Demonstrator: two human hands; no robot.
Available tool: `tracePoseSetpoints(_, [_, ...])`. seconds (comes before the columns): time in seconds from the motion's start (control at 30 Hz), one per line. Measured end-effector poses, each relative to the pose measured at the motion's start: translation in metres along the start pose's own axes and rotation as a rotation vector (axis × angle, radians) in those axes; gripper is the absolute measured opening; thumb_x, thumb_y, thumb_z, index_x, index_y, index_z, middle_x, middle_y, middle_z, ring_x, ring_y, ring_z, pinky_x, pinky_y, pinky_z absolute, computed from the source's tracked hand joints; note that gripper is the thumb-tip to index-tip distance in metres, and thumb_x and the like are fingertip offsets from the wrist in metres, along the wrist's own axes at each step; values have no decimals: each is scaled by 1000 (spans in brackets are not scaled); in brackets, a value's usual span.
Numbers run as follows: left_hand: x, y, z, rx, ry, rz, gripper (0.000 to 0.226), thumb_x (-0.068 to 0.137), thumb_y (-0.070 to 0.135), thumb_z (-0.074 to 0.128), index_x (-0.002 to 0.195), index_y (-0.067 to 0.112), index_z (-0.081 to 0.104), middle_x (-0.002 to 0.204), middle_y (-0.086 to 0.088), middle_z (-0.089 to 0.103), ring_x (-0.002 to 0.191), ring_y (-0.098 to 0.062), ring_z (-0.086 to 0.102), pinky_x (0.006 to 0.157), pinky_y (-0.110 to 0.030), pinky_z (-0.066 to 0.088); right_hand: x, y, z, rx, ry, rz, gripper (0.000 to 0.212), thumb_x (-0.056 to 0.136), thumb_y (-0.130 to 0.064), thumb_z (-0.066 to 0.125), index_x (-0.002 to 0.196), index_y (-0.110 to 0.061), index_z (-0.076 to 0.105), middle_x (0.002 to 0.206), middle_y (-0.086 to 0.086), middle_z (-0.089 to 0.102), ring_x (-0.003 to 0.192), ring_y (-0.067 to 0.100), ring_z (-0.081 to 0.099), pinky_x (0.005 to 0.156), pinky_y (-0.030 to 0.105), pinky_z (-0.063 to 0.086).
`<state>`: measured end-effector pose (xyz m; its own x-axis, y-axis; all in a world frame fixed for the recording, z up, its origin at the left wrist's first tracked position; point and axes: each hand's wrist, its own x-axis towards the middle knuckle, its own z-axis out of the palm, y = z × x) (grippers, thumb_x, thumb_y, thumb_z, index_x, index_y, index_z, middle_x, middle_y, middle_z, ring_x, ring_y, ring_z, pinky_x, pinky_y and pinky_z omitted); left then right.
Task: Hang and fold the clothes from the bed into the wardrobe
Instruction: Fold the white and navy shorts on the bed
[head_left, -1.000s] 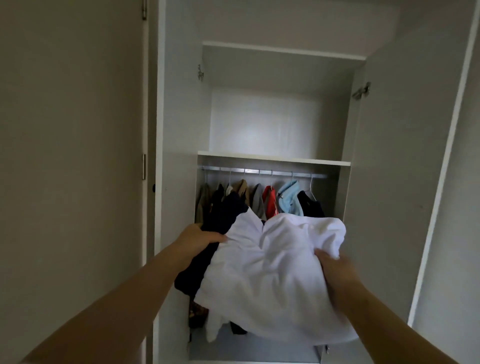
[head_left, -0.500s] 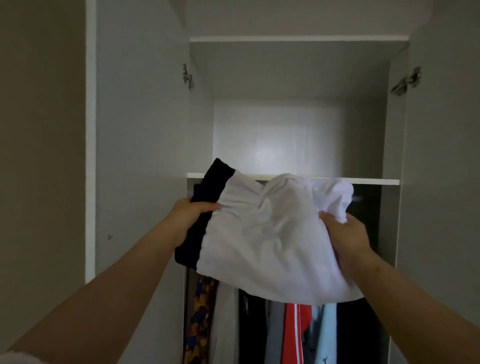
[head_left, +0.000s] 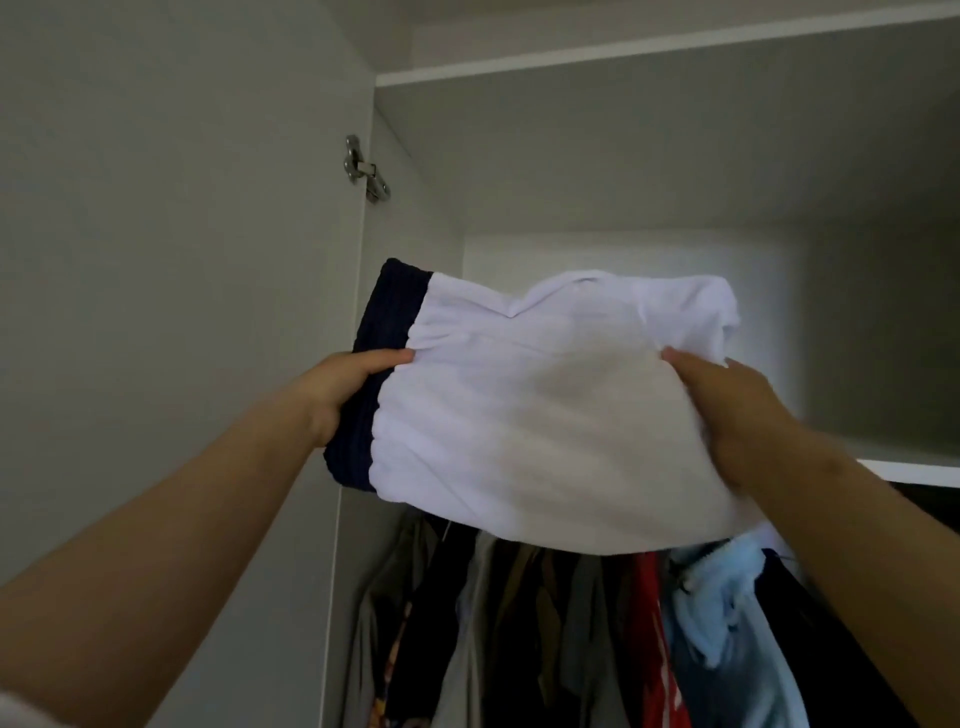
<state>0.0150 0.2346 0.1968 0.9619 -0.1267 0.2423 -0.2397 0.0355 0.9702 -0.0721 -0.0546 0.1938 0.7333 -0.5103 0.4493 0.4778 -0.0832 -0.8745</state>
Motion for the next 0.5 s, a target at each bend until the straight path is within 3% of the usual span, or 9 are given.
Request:
tracePoseSetpoints(0.17, [70,5,-1,19,43,52,31,74,40,73,91,16,64,85,-4,69,76,-22,65,57,-30,48,79,8,33,-13,5,-18,52,83,-24,68,128,-5,52,105,10,59,88,27,55,79,33,42])
tracePoseSetpoints(0.3, [124,-3,5,35,37,32,34,75,41,72,91,12,61,89,-6,67,78,-22,63,57,-30,47,130,27,46,-47,77,95,55,82,-23,70,129,-3,51,120,15,59,90,28,56,76,35,43])
tracePoseSetpoints(0.4, [173,-20,10,117,47,1,43,78,38,71,105,5,60,89,-9,63,75,-23,59,58,-31,45,165,52,50,-45,46,196,49,86,-17,65,128,2,51,120,18,58,95,33,59,80,39,49])
tracePoseSetpoints(0.5, [206,-36,17,298,62,-43,58,81,38,67,122,-1,53,111,-17,61,81,-24,56,72,-32,43,197,71,57,-303,5,221,41,89,-17,61,123,5,54,124,22,58,105,27,57,84,31,44])
